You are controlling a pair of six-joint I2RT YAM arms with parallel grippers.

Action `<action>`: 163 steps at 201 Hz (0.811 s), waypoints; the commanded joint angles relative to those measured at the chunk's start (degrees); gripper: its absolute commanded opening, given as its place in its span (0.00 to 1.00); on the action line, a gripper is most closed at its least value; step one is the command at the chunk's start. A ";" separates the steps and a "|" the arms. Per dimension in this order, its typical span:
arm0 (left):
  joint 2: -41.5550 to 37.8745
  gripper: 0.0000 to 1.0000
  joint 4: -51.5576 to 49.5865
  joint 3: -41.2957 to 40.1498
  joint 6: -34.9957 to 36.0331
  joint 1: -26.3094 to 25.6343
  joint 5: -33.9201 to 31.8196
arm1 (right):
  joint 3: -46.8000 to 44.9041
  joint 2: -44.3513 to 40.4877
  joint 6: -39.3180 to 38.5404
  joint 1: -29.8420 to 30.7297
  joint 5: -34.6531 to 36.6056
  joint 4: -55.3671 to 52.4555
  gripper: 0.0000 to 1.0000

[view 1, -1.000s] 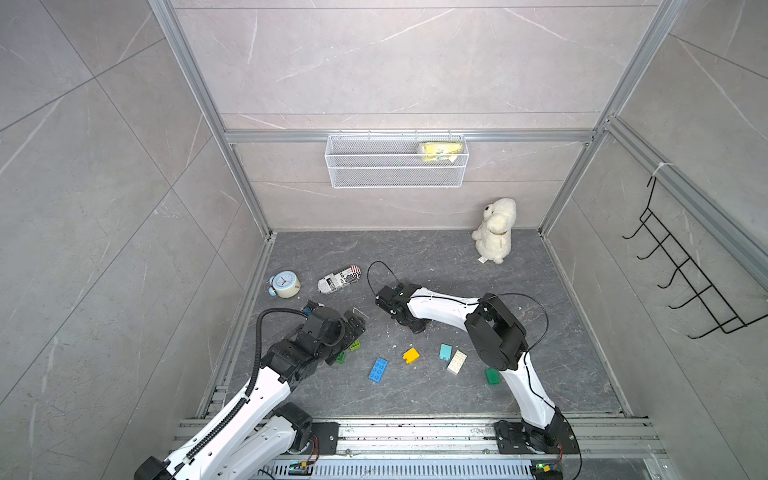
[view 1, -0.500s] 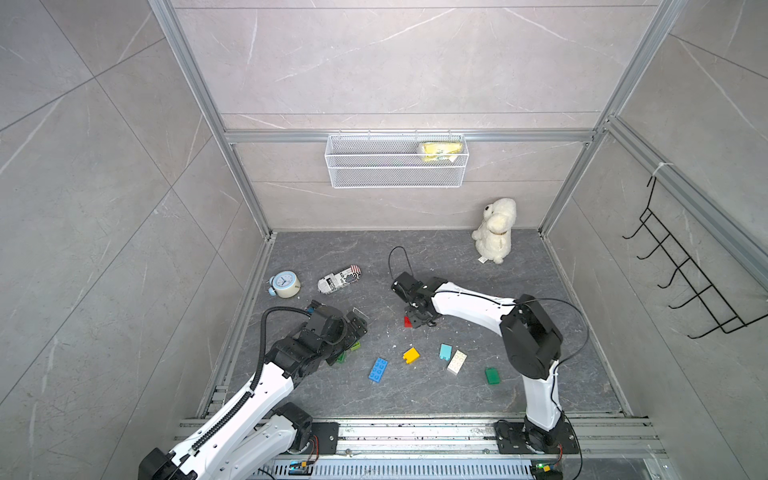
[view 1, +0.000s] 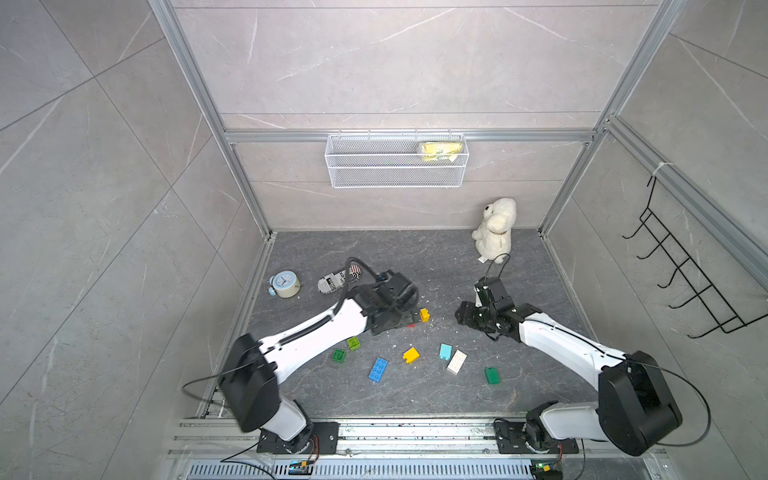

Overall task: Assemble the letter h with lego
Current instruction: Pick up the lego brick from the center of the board.

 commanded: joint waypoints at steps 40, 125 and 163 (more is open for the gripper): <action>32.32 0.88 -23.50 39.77 0.76 -2.76 -6.45 | -9.86 -4.20 7.87 -3.78 1.58 10.83 0.51; 47.19 0.70 -24.94 53.61 -4.73 -0.09 -2.56 | -11.69 -4.77 9.66 -4.42 -0.16 13.40 0.45; 48.77 0.65 -25.12 53.18 -5.18 0.00 -2.19 | -11.91 -5.51 9.57 -4.42 -0.64 13.66 0.43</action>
